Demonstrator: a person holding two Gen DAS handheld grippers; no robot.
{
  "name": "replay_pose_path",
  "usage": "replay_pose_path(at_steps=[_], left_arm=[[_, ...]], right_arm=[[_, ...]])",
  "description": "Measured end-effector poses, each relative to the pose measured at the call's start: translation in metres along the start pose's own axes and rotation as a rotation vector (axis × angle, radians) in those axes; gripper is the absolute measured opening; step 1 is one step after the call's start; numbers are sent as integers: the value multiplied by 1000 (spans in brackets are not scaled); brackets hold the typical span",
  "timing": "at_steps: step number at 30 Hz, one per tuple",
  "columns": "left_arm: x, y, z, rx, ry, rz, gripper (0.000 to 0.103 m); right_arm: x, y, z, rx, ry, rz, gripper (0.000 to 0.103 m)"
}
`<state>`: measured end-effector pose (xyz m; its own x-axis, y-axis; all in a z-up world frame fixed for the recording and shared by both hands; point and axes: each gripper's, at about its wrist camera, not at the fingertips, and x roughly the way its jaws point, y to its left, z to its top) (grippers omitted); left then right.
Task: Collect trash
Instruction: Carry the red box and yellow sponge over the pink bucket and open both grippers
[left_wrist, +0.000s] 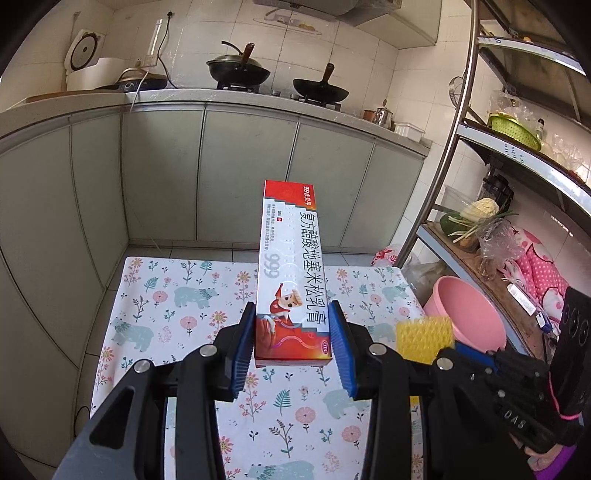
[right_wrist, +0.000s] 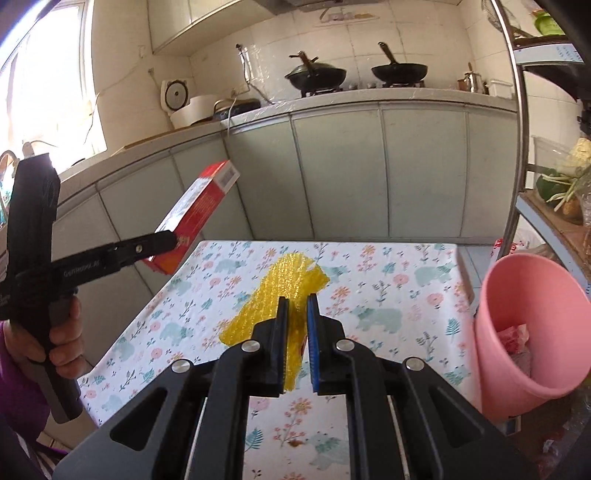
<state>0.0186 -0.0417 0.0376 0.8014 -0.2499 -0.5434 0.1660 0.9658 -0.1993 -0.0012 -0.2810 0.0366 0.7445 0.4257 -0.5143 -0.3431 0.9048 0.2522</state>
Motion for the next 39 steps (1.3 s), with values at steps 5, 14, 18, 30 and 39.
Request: replay_pose_path(at_steps=[5,14,18,30,39], left_arm=[[5,-27,8,28,-16,-50,38],[32,-91,18,100,-20,-162,38],[47,-120,20,123,-17,-212,38],[113,-206,3,207,74,-318,38],[157,-251,-12,243,153,-375,38]], right_arm=[[-16,-28,11,31,-58,-76,10],[-41,-82,11,100,-117,-203,10],[-51,-108,9,132,-134,-264,10],[-64,-175,-10,218,-136,-430,10],[-54,-210,-25,255,-93,-497,10]])
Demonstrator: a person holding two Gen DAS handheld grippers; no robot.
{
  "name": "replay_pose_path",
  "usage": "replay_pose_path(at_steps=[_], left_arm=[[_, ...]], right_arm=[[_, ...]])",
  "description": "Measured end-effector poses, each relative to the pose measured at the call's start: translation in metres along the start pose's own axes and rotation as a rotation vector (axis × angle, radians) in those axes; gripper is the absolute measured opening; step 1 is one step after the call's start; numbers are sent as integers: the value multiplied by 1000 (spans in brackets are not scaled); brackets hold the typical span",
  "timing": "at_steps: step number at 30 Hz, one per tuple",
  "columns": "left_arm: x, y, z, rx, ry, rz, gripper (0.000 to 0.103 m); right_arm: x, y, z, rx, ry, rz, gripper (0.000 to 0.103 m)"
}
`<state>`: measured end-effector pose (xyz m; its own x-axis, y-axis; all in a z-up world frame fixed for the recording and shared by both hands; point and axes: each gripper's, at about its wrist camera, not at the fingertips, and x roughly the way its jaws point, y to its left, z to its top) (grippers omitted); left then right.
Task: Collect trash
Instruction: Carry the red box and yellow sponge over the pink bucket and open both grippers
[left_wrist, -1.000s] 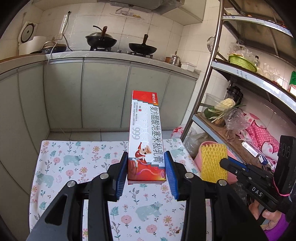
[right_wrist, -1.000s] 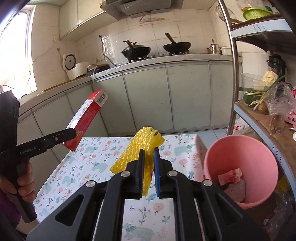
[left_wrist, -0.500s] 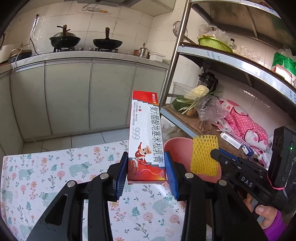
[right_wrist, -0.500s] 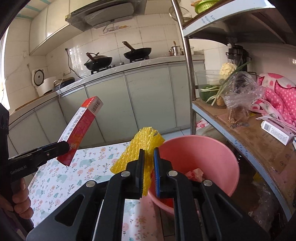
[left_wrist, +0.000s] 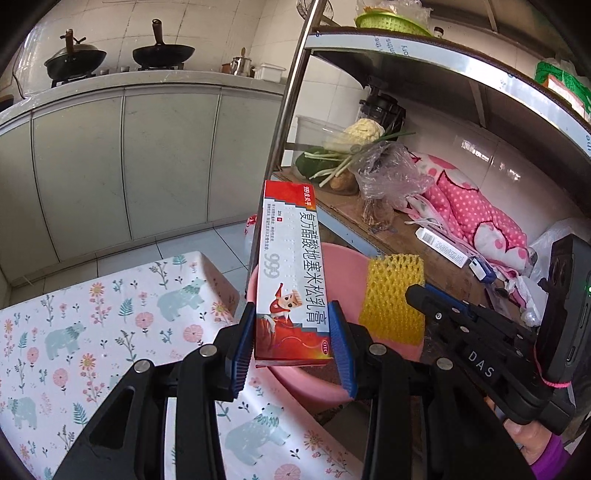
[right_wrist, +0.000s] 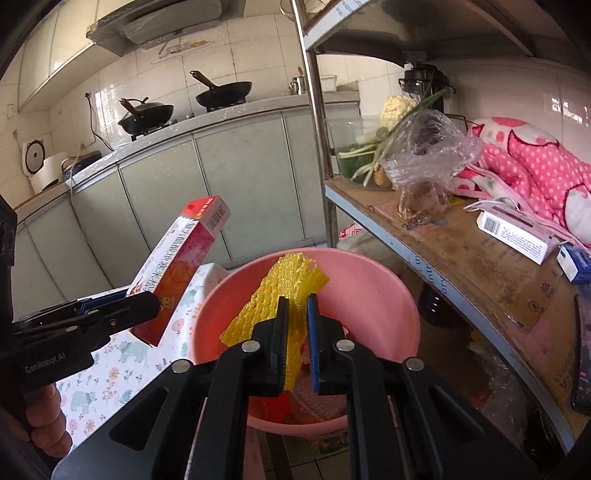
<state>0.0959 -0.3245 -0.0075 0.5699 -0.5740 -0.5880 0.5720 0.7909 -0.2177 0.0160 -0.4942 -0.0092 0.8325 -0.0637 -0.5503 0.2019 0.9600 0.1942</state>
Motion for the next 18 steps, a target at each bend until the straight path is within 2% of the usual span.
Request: replay_pose_path(at_steps=[7,16,18], left_arm=[[39,-13,-5,14,63,-15,38],[65,-21,-12,39,109,-1,39],[69,-23,-12,42,117,-1,39]], right_arm=[[16,-8,-10,-2,34,-38,10],[25,-13,-14,-12,53,-69,11],[27,-15,-15,-11,65,-74,18]])
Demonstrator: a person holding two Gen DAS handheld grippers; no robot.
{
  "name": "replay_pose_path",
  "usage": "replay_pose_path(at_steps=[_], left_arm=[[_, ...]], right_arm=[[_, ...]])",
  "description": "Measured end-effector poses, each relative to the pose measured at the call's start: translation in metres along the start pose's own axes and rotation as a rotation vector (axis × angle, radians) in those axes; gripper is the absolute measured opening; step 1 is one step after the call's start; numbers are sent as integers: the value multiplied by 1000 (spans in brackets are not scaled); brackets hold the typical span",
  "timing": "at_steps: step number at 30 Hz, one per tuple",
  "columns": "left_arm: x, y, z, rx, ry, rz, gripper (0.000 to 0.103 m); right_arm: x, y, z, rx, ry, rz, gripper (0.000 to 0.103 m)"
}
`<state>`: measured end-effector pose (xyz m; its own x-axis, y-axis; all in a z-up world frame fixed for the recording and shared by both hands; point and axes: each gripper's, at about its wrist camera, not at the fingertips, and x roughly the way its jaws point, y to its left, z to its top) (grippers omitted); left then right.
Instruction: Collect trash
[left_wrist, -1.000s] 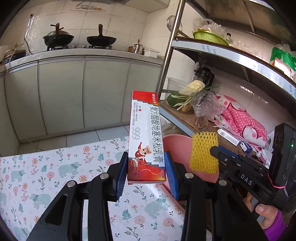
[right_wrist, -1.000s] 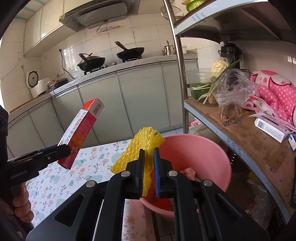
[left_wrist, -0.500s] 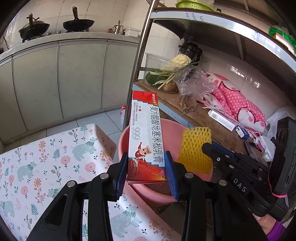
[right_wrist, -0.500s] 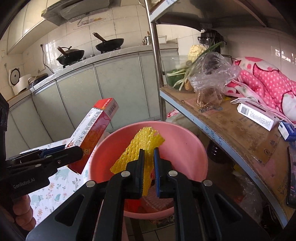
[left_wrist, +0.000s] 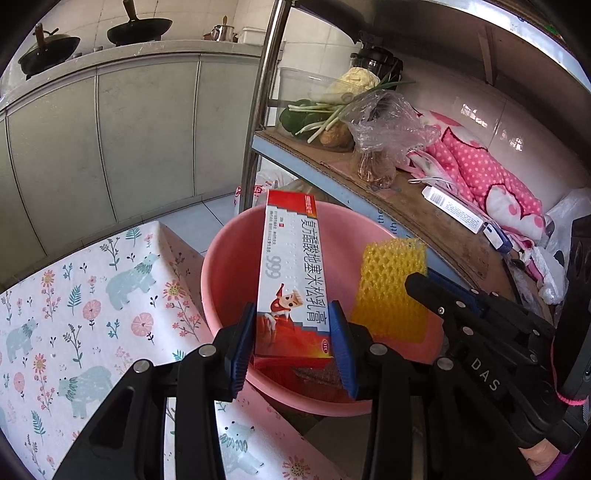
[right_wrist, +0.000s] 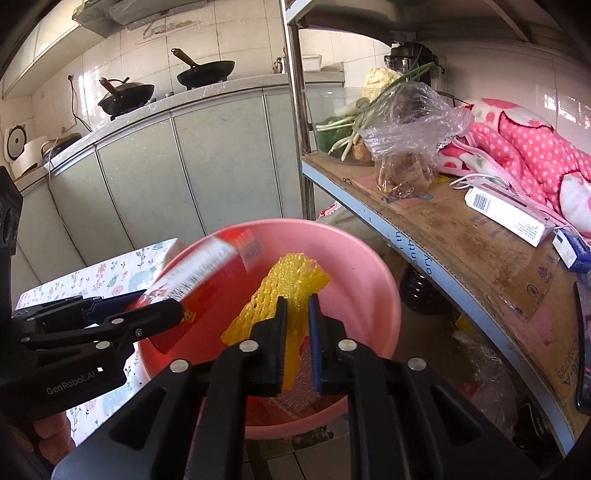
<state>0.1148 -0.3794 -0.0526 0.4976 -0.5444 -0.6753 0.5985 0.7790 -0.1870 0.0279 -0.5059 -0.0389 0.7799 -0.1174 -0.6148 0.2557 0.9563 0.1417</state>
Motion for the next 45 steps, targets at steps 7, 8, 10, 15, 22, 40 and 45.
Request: replay_pose_path(at_steps=[7,8,10,15,22,40,45], left_arm=[[-1,-9,4,28,-12,9,43],[-2,-10,4,34,-12,9,43],[-4,-13,4,45,-16,9,43],[-13,-17,5,59,-31,8,43],[-26,-21,7,64,-56,5,43],[-67,-26,3,59,-119,-6,44],[-86,-23,-1,47,-139,-10,47]], right_arm=[[1,-3,-1,5,14,-4,36],[1,-4,-1,4,13,-4,36],[-1,-4,-1,4,9,-4,37],[-7,-2,1,2,4,-3,37],[-16,0,3,-5,-11,-3,37],[-49,22,1,-41,-36,27,50],[-63,37,-2,-71,-49,46,51]])
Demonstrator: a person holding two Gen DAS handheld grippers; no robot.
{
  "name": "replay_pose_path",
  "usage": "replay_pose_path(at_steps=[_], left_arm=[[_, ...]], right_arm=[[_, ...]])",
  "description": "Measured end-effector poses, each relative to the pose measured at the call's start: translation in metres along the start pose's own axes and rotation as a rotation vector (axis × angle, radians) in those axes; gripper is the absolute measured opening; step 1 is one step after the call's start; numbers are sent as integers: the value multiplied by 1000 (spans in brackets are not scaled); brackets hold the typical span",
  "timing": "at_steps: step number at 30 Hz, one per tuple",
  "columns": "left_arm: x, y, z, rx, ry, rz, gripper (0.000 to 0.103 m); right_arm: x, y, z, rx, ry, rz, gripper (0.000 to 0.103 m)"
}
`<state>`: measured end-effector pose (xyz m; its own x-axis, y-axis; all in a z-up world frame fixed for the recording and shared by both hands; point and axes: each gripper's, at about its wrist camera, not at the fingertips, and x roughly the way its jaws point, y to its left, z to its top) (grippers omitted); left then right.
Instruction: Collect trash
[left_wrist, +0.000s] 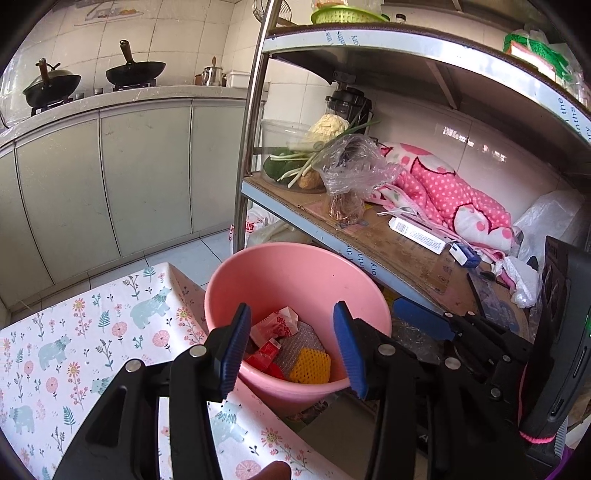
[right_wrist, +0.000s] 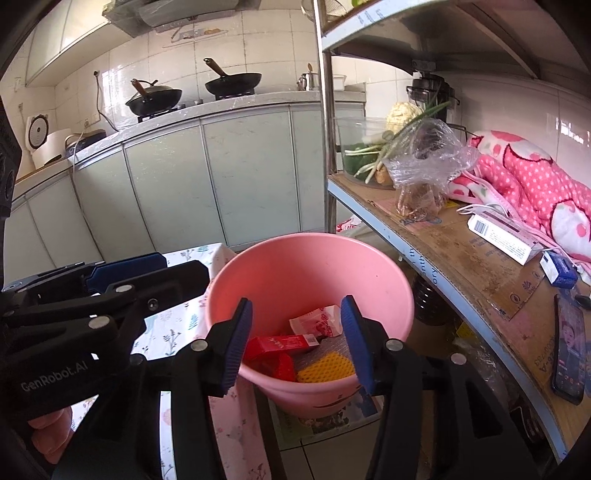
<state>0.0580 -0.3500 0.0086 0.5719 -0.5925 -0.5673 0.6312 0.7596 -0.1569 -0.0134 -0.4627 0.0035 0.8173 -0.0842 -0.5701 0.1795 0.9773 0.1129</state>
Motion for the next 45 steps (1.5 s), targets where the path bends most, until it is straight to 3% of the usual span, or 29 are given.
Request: replay_pose_path(at_steps=[5,14,25,45], left_arm=[[-21,4,-5,-14,-16,4,51],[-61,12,-16,-32,-61,11,52],[-105,23,-26,-61,-140,21,51],[-128,33,-37,-76,-170,20,50]], right_arm=[[-13,14,-2,-20,-6,4,61],[-37,42,-7,-80,-34,-9,67],[-57,66,-9,-110,-60,-19,67],[-66,90,-18,-133,-55,-43,67]])
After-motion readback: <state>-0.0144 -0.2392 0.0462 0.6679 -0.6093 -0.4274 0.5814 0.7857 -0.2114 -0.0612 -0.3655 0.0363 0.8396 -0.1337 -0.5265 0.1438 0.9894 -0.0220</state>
